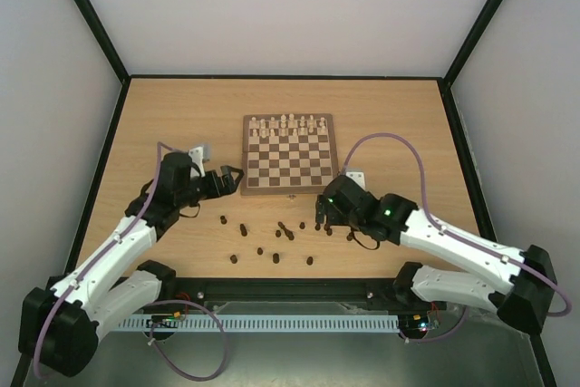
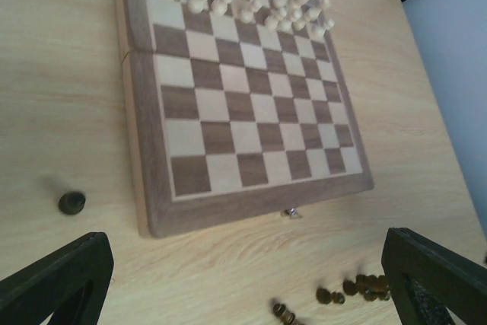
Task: Set up the chess pieces on the board
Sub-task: Pick up the chess piece at the center of the board.
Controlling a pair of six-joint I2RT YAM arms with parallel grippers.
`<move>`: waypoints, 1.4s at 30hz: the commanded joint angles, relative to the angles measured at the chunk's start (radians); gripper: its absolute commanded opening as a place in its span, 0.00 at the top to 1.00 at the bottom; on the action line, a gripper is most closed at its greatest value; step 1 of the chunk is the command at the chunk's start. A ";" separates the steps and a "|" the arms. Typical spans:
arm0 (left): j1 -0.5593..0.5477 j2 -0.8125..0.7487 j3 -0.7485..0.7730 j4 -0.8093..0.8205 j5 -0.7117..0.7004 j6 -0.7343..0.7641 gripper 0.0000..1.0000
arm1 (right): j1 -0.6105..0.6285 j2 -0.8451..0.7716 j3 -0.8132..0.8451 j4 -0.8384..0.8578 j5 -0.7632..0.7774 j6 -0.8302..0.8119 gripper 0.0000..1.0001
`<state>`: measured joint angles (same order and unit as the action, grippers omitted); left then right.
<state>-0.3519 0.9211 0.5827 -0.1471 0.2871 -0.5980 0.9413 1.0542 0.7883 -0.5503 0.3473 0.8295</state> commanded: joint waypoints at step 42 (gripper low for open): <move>-0.070 -0.022 -0.005 -0.180 -0.172 -0.039 0.01 | 0.038 0.027 -0.212 -0.132 0.025 0.361 0.38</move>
<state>-0.4152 0.9054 0.5934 -0.3202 0.1215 -0.6273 0.9691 1.0332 0.5735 -0.6025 0.3405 1.1809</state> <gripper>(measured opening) 0.995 0.623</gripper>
